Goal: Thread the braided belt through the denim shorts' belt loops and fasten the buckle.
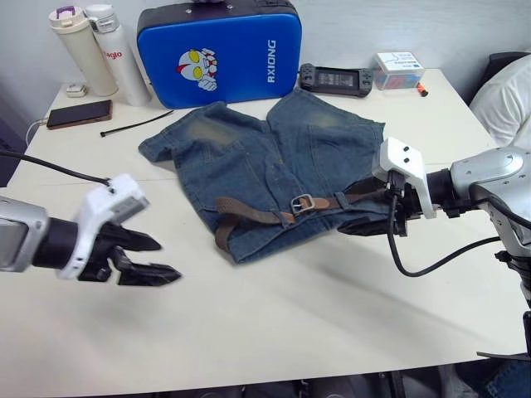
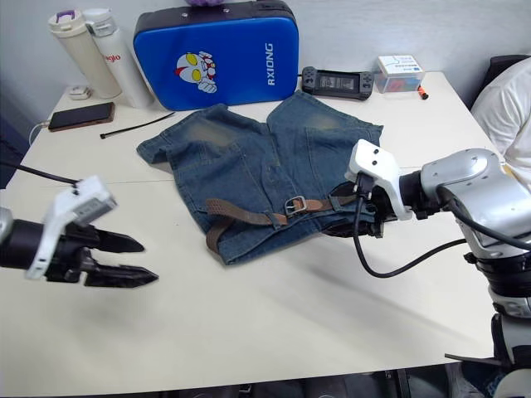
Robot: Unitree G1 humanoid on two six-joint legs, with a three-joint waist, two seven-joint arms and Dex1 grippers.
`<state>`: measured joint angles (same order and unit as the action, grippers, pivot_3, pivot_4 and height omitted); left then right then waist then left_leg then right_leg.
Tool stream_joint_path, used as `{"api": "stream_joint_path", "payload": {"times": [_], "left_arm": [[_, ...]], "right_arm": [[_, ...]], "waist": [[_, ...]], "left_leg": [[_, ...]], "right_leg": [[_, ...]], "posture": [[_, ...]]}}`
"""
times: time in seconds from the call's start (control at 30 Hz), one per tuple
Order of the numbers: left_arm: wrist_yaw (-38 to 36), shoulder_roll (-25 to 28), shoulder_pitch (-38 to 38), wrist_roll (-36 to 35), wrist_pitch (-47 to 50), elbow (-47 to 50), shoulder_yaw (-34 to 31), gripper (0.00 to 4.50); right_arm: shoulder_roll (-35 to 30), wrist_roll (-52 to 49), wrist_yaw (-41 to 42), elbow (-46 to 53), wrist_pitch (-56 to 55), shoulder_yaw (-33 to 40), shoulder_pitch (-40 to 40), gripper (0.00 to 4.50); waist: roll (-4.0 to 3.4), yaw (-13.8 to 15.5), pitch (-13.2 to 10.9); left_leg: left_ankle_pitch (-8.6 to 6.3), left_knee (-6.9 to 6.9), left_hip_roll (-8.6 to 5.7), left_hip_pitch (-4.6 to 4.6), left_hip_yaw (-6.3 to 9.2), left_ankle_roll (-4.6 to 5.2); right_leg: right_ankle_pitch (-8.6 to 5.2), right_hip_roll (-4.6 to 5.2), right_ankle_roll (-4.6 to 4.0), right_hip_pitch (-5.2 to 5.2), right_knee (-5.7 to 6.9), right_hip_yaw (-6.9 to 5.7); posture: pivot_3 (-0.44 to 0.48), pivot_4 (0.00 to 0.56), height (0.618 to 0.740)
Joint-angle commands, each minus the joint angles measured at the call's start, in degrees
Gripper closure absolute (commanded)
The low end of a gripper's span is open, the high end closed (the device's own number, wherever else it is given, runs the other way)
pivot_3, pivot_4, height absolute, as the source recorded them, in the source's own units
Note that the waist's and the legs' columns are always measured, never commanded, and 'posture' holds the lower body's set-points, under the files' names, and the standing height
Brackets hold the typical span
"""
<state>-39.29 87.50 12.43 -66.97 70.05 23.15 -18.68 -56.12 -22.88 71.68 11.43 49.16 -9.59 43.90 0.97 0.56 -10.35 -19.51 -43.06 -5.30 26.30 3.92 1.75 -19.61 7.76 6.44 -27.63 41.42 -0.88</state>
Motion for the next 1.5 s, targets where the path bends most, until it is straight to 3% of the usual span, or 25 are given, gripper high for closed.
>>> {"api": "stream_joint_path", "payload": {"times": [0.03,0.17,0.33,0.5,0.67,0.93,1.13,1.23,1.43,1.5], "left_arm": [[-8.2,-3.6,-3.9,13.5,-12.6,-1.8,-8.5,0.03],[-19.3,-6.2,-5.0,11.6,-13.1,-3.7,-12.1,0.03],[-22.9,-7.1,-3.4,9.3,-12.2,0.4,-9.5,0.03],[-16.9,-13.9,2.1,9.1,-13.3,9.1,2.2,0.03],[-12.3,-19.5,9.8,12.3,-12.9,10.7,10.9,0.03],[-9.4,-24.0,14.4,11.6,-11.1,12.4,15.5,0.03],[-8.8,-24.0,15.2,12.1,-10.2,12.3,15.5,0.03],[-8.9,-23.3,14.9,12.7,-9.9,12.1,15.0,0.0],[-9.5,-22.6,14.2,14.1,-10.2,10.9,13.9,0.0],[-10.1,-22.1,14.2,14.6,-10.5,10.0,13.5,0.0]], "right_arm": [[-0.8,0.5,-0.1,1.6,-3.9,1.8,-1.2,0.0],[-0.9,1.6,-0.3,2.7,-8.7,2.1,-5.6,0.0],[-1.3,4.0,-0.2,2.8,-13.0,0.9,-8.7,0.0],[-0.5,4.7,-1.3,3.4,-12.2,0.4,-9.1,0.0],[-0.9,7.3,-2.7,2.4,-14.1,-0.3,-8.3,0.0],[-0.2,16.5,-5.4,-5.0,-24.3,-3.8,-5.9,0.0],[3.9,22.8,-8.8,-10.7,-34.0,-7.5,-4.8,0.0],[6.0,25.3,-10.4,-13.7,-38.5,-7.7,-4.1,0.77],[8.2,25.5,-8.7,-12.0,-39.7,-7.6,-5.1,3.77],[8.6,25.3,-8.1,-10.8,-39.4,-7.9,-5.5,4.45]], "waist": [[-0.02,0.2,0.0],[-0.02,0.6,0.0],[-0.05,0.6,0.0],[-0.07,0.6,0.0],[-0.07,0.7,0.0],[-0.07,0.7,0.0],[-0.07,0.6,0.0],[-0.07,0.5,0.0],[-0.07,0.4,0.0],[-0.07,0.3,0.0]], "left_leg": [[-0.01,0.0,0.0,0.0,0.0,0.01],[-0.06,-0.02,-0.01,0.03,0.01,0.06],[-0.06,-0.05,-0.01,0.02,0.01,0.05],[-0.06,-0.08,-0.01,0.01,0.01,0.05],[-0.06,-0.13,-0.01,0.01,0.02,0.05],[-0.06,-0.12,-0.02,-0.01,0.02,0.05],[-0.05,-0.12,0.0,-0.03,0.02,0.04],[-0.05,-0.14,-0.01,-0.02,0.02,0.03],[-0.05,-0.16,-0.01,-0.01,0.03,0.03],[-0.05,-0.16,0.0,-0.02,0.03,0.03]], "right_leg": [[0.0,0.0,0.0,0.0,0.0,0.0],[0.0,0.02,0.0,0.01,-0.01,-0.02],[0.0,0.03,0.0,0.01,0.01,-0.04],[0.0,0.03,0.01,0.01,0.08,-0.03],[0.01,0.02,0.01,0.03,0.09,-0.05],[0.01,0.01,0.02,0.02,0.14,-0.06],[0.01,-0.01,0.02,0.01,0.18,-0.07],[0.01,-0.03,0.02,-0.02,0.25,-0.07],[0.01,-0.04,0.02,-0.02,0.35,-0.08],[0.01,-0.05,0.02,-0.02,0.37,-0.09]], "posture": [[0.0,0.15,0.664],[0.0,0.15,0.664],[0.0,0.15,0.664],[0.0,0.15,0.664],[0.0,0.15,0.664],[0.0,0.15,0.664],[0.0,0.15,0.664],[0.0,0.15,0.664],[0.0,0.15,0.664],[0.0,0.15,0.664]]}}
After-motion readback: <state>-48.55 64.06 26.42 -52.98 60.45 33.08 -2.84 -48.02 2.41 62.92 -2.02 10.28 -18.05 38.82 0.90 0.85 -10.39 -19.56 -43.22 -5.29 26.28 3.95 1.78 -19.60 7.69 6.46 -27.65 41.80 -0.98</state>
